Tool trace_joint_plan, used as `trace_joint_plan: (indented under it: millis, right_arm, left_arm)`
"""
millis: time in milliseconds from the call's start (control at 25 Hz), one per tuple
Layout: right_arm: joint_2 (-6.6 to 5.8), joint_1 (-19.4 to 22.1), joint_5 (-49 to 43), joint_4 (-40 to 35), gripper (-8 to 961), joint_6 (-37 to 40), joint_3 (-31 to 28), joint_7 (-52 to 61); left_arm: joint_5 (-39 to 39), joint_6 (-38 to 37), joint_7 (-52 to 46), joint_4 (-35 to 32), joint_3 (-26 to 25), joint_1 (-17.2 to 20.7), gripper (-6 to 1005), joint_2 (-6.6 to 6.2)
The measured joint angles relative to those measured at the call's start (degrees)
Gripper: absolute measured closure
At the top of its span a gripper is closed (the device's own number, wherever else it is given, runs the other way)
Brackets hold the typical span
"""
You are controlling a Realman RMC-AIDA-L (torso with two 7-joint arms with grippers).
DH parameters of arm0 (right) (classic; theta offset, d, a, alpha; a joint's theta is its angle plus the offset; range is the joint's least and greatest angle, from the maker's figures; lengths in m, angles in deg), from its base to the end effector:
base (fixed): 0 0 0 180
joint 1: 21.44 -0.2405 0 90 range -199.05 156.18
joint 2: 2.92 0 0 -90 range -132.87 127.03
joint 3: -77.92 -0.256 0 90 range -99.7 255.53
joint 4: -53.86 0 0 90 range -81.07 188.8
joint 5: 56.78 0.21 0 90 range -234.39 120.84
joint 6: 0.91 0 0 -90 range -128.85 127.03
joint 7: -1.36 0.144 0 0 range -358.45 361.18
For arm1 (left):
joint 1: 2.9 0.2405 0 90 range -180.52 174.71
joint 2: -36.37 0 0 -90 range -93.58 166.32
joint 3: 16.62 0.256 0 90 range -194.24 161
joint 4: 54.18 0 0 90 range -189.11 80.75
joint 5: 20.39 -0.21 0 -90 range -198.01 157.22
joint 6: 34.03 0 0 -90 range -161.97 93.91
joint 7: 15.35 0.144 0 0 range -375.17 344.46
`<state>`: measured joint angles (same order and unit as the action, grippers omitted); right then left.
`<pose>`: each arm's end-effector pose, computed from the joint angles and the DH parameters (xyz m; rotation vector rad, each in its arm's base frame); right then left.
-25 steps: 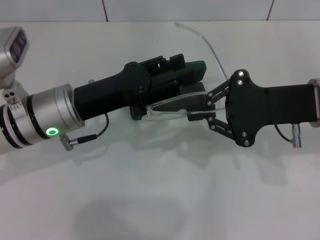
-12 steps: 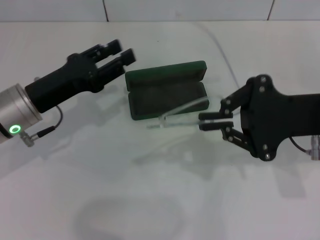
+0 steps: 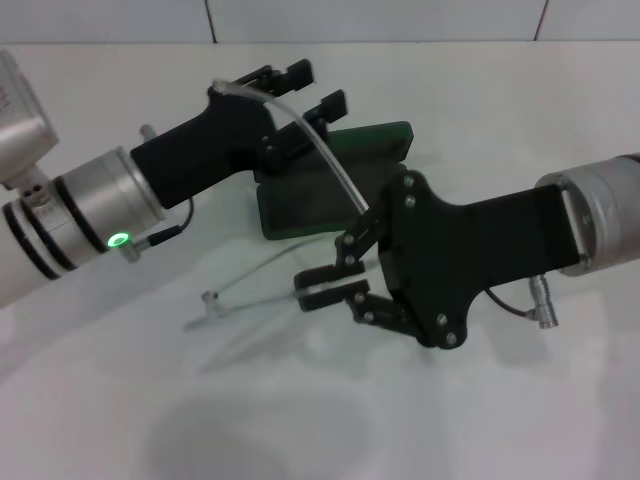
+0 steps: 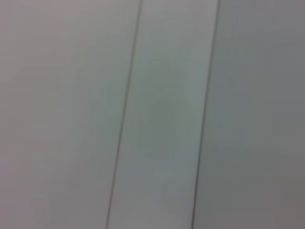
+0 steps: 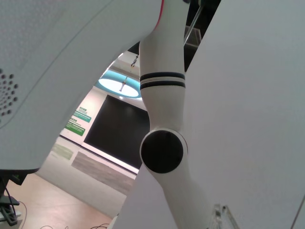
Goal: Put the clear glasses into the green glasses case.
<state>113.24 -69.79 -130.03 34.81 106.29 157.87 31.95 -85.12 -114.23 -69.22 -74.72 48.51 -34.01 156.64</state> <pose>0.1211 0.3073 -0.0384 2.6103 0.8618 -1.3243 -0.2179 0.3418 -0.0386 -2.3831 -0.4103 -1.1661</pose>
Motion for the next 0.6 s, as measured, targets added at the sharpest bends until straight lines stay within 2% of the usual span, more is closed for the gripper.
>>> trace_joint_plan:
  millis: [120, 320, 600]
  right_arm:
    - [0.00, -0.18, 0.38, 0.27, 919, -1.11, 0.27, 2.05]
    - [0.03, -0.31, 1.36, 0.32, 919, -6.64, 1.83, 8.19]
    - [0.02, 0.08, 1.73, -0.45, 919, -10.89, 1.36, 15.30]
  left_arm:
    - [1.13, -2.21, 1.72, 0.69, 0.21, -0.53, 438, -0.02]
    - [5.33, -9.47, 7.32, 0.83, 0.23, 1.58, 437, 0.06]
    - [9.85, -15.58, 14.22, 3.11, 0.23, 3.90, 437, -0.01]
